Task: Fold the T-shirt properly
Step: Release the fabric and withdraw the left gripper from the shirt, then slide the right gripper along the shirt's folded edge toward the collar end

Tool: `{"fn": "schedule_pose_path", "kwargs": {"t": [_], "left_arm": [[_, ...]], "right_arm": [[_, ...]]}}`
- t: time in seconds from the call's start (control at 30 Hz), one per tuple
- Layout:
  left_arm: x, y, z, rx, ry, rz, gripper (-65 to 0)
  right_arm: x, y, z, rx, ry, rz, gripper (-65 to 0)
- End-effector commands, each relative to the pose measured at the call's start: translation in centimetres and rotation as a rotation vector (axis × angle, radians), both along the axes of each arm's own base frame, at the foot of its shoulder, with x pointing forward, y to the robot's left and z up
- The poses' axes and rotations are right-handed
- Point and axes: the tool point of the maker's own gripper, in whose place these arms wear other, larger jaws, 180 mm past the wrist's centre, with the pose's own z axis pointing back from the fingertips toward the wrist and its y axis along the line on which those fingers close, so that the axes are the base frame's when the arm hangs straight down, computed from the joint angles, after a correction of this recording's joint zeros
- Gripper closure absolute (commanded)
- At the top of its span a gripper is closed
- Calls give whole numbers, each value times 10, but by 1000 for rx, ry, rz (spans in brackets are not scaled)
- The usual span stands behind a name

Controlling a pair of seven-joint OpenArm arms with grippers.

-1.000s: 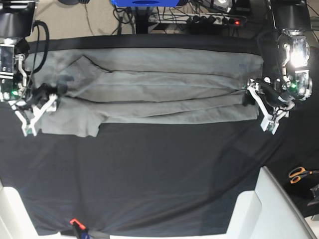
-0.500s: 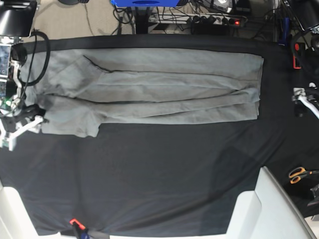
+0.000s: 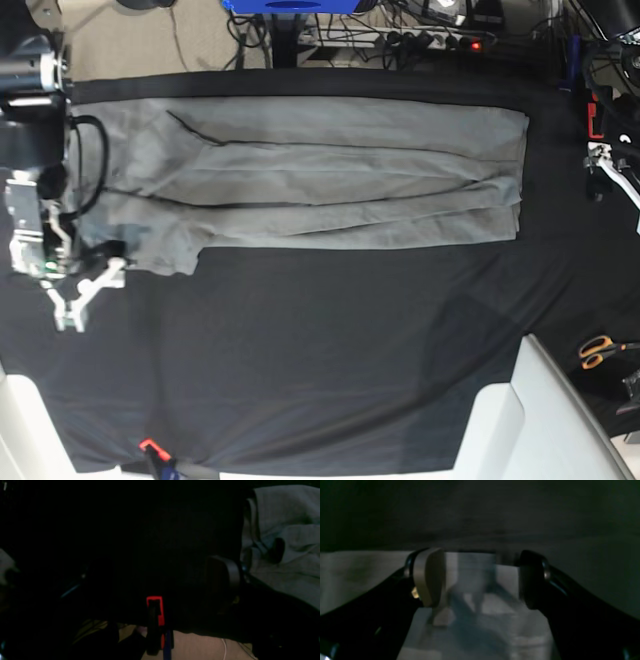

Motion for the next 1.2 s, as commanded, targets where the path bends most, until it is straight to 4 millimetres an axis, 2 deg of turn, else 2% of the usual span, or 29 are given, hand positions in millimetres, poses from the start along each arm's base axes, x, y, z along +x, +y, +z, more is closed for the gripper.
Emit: {"fn": "schedule_pose_path", "kwargs": {"t": [0.0,0.17,0.33,0.4,0.47,0.53,0.6,0.8,0.87,1.0,1.17], "left_arm": [[6,7,14,28,-34,-8,-550],[7,6,14,27,-34,-11,-550],[7,5,13,25,-33,-12,-550],[7,5,13,25,-33,-12,-550],[7,5,13,25,-32,-12,-550],[7,5,13,25,-31,-13,-550],[6,5,11,21,-27,-10,-550],[-2,10,-6,-17,10,21,-550],[-2,10,-6,-17,10,21,-550],[0,9,-5,-15,6,19,-550],[1,9,-4,-13,2,18,-550]], "right_arm": [[15,-16,17,-36,-50,-9,-447],[10,-8,9,-37,-32,14,-443],[11,-9,9,-40,-41,15,-429],[10,-9,9,-40,-40,15,-362],[10,-9,9,-39,-38,15,-246],[9,-9,8,-39,-34,14,-159],[10,-9,9,-39,-37,15,-107],[10,-9,9,-39,-37,15,-98],[10,-9,9,-39,-37,15,-89],[10,-9,10,-40,-38,16,-15],[11,-9,10,-39,-40,12,-17]]}}
